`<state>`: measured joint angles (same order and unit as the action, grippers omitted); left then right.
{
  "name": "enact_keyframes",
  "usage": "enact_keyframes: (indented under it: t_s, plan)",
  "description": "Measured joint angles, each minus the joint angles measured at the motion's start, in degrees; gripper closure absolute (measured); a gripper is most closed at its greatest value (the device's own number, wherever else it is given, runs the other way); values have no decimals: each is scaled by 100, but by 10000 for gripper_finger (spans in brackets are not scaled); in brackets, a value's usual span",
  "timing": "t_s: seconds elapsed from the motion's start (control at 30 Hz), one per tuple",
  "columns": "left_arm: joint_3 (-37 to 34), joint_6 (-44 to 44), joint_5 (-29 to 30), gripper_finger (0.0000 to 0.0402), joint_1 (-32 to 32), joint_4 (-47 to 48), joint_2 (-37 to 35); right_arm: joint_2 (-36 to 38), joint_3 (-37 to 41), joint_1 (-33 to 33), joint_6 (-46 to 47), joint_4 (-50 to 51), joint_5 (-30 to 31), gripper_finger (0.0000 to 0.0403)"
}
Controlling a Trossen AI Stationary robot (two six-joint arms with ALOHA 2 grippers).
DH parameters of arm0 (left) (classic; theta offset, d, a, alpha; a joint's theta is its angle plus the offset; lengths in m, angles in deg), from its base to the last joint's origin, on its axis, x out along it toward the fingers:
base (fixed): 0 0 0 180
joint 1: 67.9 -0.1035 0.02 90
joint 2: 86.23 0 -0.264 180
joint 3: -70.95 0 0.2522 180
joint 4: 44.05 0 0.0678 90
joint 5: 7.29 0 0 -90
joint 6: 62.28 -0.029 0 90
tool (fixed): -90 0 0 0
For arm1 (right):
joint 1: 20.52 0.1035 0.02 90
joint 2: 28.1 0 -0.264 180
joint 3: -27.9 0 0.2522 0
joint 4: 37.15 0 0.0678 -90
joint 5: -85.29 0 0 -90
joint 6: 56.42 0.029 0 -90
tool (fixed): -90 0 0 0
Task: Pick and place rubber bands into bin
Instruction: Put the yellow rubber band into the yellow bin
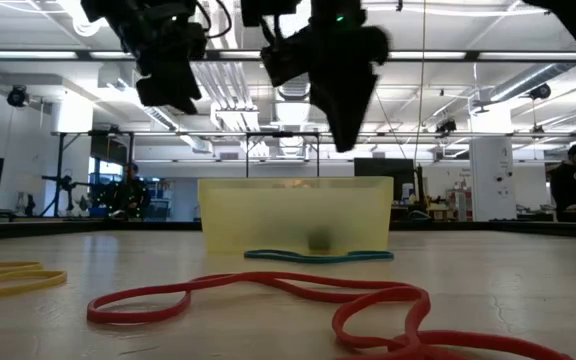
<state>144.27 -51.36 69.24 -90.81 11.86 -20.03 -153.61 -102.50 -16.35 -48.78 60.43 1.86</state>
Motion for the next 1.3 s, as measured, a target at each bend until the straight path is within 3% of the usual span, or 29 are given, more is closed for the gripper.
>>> enact_keyframes:
  t_s: [0.17, 0.33, 0.57, 0.7, 0.9, 1.07, 1.3]
  plan:
    - [-473, 1048, -13, 231, 471, -357, -87, 374, 908, 564, 163, -146, 293, 200]
    - [-957, 2167, 37, 231, 1247, -1026, -223, 1399, 2223, 1284, 1057, -805, 580, 200]
    - [-991, 2334, 348, 231, 2428, -1125, -251, 2839, 3508, 2117, 3149, -1607, 1686, 199]
    - [-967, 2528, 328, 231, 3111, -1121, -251, 3268, 4009, 2413, 3967, -1846, 1850, 199]
    - [-940, 2631, 328, 231, 4121, -1128, -199, 3387, 4446, 2637, 4712, -2000, 1912, 199]
    - [-1120, 2557, 305, 231, 4832, -1114, 68, 3190, 4552, 2670, 4782, -2190, 1918, 199]
    - [-1560, 2434, 635, 231, 5068, -1094, 820, 2844, 4488, 2583, 4500, -2389, 2040, 199]
